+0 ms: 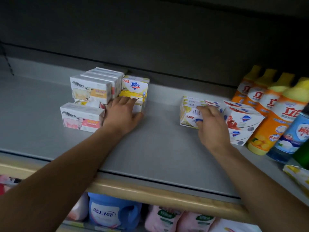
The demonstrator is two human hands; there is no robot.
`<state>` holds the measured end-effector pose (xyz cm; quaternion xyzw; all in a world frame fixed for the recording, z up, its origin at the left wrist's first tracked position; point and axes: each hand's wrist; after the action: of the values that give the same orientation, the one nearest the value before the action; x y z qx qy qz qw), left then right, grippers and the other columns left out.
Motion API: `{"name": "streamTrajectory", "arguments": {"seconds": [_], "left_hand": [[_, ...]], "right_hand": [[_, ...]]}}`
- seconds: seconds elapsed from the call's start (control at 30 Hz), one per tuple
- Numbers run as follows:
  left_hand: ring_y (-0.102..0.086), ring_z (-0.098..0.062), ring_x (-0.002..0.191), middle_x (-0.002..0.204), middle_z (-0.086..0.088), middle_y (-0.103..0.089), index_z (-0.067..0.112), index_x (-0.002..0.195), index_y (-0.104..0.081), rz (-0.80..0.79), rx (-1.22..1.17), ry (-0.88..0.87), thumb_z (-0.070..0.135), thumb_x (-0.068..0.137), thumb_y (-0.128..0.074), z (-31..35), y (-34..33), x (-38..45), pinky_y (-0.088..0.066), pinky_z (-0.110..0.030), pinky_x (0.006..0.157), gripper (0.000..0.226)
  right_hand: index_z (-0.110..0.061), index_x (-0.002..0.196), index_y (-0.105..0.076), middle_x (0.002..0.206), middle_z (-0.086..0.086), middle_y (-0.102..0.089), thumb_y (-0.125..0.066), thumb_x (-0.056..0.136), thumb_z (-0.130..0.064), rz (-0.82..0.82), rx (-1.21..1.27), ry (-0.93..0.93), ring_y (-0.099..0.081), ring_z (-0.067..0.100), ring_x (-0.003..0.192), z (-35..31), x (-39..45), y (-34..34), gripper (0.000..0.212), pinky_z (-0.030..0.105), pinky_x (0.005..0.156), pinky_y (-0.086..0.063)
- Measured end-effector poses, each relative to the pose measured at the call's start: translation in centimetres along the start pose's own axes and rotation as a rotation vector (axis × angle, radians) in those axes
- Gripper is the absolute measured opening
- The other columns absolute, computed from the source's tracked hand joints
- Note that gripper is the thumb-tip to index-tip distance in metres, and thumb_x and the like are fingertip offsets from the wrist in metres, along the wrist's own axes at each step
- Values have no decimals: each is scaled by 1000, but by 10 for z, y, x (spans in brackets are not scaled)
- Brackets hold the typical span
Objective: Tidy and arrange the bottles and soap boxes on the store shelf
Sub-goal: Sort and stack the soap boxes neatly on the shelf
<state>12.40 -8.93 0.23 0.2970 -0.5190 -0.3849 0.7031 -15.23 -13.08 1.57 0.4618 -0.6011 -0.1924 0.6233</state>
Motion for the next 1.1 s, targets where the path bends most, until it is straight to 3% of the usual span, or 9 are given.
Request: {"name": "streamTrajectory", "arguments": {"seconds": [0.13, 0.27, 0.37, 0.47, 0.73, 0.87, 1.0, 1.1], "left_hand": [[-35, -33, 133, 139, -8, -48, 16, 136, -50, 2, 30, -39, 51, 84, -53, -3, -14, 0, -27, -45, 111, 62], [-35, -34, 132, 138, -8, -49, 15, 135, -50, -8, 6, -38, 56, 75, -41, -5, -16, 2, -29, -44, 111, 73], [-35, -33, 134, 139, -8, -48, 15, 136, -50, -13, 1, -40, 56, 75, -40, -6, -18, 3, -28, -44, 111, 74], [-34, -34, 133, 138, -10, -48, 15, 136, -51, 7, -3, -56, 45, 83, -54, -8, -18, 3, -29, -45, 110, 61], [-34, -35, 124, 135, -6, -43, 23, 140, -45, 64, 164, -50, 35, 86, -61, 0, -15, -2, -32, -52, 99, 57], [-26, -35, 132, 140, -7, -37, 27, 132, -49, 61, 189, -30, 36, 83, -64, 1, -15, -3, -24, -52, 105, 52], [-42, -33, 124, 127, -6, -52, 22, 123, -53, 82, 182, -111, 27, 79, -66, 0, -12, -5, -27, -51, 105, 46], [-45, -36, 119, 123, -9, -51, 20, 129, -52, 68, 216, -94, 24, 80, -65, 4, -11, -6, -30, -50, 104, 51]], "right_hand": [[-19, 144, -43, 138, 13, -48, -61, 89, -4, -43, -98, -30, -45, 35, 126, 3, 13, -21, 60, 46, 107, -36], [-19, 150, -36, 147, 10, -40, -55, 87, 0, -111, -176, -9, -35, 34, 136, 8, 13, -35, 69, 45, 116, -26], [-16, 150, -35, 152, 8, -37, -54, 92, -10, -105, -179, 32, -29, 29, 141, 9, 14, -40, 61, 43, 120, -17], [-16, 149, -38, 152, 8, -40, -51, 98, -25, -95, -162, 45, -31, 29, 141, 9, 16, -41, 54, 45, 120, -18], [-17, 148, -38, 150, 8, -42, -54, 95, -34, -102, -161, 44, -32, 32, 138, 8, 14, -40, 58, 46, 120, -14], [-19, 148, -38, 151, 5, -41, -52, 94, -37, -118, -126, 29, -30, 30, 140, 8, 15, -37, 59, 45, 121, -10], [-21, 149, -35, 152, -1, -38, -48, 93, -44, -144, -121, 13, -23, 27, 143, 7, 15, -33, 62, 45, 121, -8], [-24, 149, -36, 152, -3, -37, -47, 92, -45, -120, -91, 15, -23, 26, 143, 3, 15, -28, 61, 47, 119, -10]]}}
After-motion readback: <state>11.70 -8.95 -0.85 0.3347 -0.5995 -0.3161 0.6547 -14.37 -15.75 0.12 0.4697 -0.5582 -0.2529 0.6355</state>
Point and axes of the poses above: each hand's wrist, its own x-axis towards the middle knuckle, its own y-axis out of the back of the hand, z = x × y
